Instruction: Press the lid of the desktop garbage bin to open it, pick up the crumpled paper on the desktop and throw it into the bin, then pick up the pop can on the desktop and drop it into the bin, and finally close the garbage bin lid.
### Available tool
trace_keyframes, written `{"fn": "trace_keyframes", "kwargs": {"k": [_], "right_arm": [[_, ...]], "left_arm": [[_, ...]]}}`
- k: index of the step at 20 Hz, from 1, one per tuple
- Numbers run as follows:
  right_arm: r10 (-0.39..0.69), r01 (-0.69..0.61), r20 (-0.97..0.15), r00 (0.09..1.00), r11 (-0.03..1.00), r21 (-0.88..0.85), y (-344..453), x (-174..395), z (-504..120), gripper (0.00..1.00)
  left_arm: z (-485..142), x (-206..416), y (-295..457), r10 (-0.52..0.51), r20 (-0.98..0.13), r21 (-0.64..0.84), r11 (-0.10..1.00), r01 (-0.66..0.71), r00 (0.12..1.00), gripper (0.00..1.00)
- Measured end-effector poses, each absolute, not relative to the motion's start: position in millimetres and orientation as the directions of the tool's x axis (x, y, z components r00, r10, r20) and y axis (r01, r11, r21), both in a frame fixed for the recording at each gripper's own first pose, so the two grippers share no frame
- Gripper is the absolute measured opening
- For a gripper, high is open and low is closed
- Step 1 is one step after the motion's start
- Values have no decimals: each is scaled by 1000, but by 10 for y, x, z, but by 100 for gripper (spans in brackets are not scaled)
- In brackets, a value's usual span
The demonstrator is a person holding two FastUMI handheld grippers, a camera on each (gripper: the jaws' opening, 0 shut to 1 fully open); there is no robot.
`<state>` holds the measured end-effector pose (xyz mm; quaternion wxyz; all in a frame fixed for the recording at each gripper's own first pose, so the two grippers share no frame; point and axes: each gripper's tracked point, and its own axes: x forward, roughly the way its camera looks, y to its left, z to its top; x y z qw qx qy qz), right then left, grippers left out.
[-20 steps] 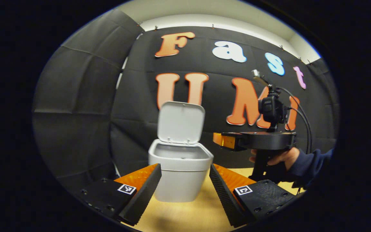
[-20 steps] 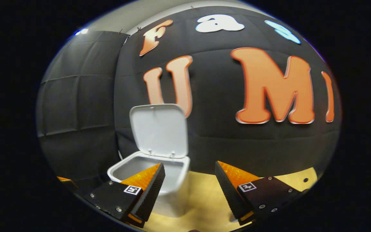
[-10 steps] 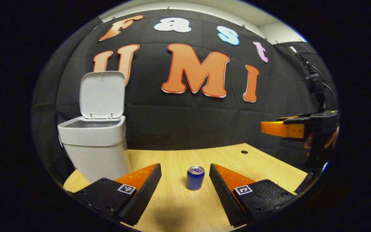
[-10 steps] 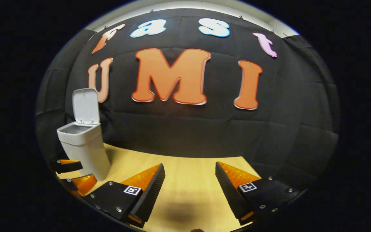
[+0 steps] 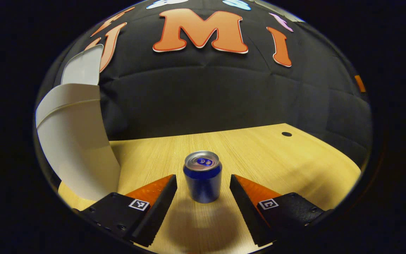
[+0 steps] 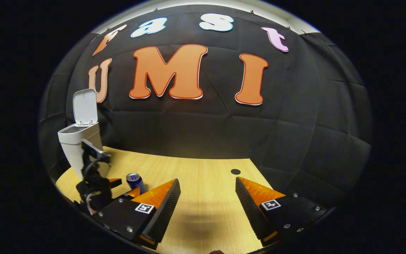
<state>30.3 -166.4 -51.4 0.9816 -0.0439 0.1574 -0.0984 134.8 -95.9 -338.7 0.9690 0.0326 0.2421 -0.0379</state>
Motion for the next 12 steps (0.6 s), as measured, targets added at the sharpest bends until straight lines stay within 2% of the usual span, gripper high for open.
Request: {"fn": "trace_keyframes", "kwargs": {"k": [5,7,8,12], "right_arm": [[-202,171,-303,931,977,-126,-1659,276,-471,94],[-209,177,-311,927,976,-130,-1679,271,-495,94],[-209,178,-311,927,976,-126,-1673,273,-488,94],[-207,179,-302,931,977,-115,-1623,344,-499,94]], "left_arm": [[-3624,1620,-1002,-45,-492,48,996,79,869,96],[-3610,1637,-1014,-42,-484,51,996,76,874,85],[-3585,1626,-1018,-43,-491,53,995,79,870,84],[-2952,1552,-925,-67,-409,28,996,86,910,81]]}}
